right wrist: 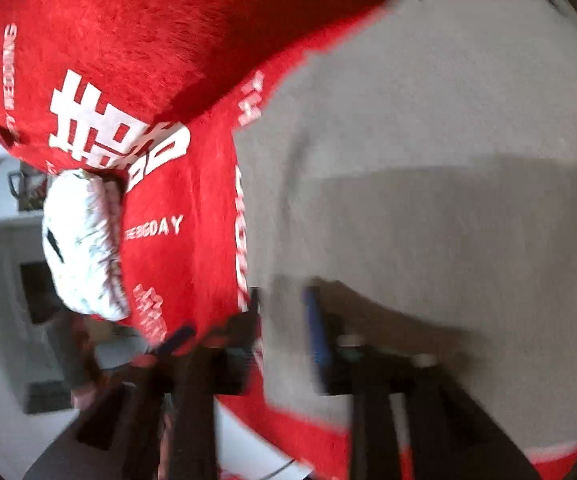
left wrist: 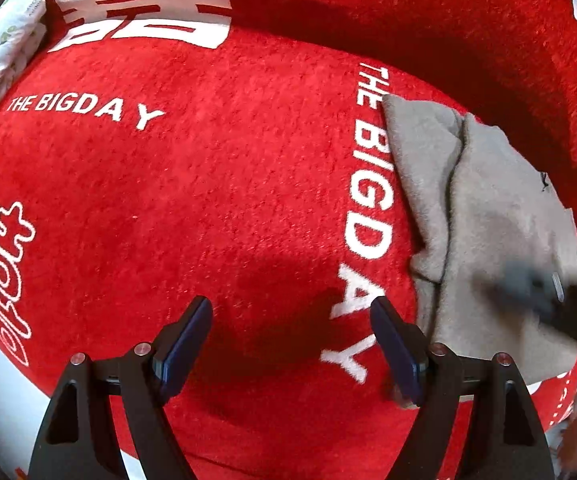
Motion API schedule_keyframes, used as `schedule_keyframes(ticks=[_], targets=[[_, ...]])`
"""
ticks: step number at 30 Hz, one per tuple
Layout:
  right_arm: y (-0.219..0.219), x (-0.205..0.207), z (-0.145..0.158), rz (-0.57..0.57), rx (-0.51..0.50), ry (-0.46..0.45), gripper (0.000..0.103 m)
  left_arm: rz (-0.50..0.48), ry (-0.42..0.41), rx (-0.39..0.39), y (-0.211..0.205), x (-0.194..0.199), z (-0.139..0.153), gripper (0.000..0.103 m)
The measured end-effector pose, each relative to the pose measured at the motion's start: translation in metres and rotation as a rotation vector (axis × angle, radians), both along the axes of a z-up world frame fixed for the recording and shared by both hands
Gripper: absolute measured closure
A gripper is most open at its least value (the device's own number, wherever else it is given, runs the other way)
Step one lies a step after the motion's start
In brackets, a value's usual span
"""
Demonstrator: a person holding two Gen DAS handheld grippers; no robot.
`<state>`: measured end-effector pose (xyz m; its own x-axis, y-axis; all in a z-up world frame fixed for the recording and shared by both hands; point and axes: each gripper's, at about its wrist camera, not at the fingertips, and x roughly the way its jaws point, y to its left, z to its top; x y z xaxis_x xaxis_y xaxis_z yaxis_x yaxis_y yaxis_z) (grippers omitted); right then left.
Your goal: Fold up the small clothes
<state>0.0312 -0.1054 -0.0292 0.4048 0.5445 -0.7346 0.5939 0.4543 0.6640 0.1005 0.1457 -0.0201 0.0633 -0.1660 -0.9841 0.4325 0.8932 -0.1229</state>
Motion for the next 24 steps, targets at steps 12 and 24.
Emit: schedule_keyframes(ticks=[12,24], targets=[[0.022,-0.118,-0.034,-0.29,0.244,0.085,0.051,-0.056,0.031,0.0,-0.027,-0.009,-0.005,0.021],[0.01,-0.12,-0.028,-0.325,0.201,0.03,0.039,-0.087,0.04,0.031,-0.038,-0.014,-0.009,0.01]])
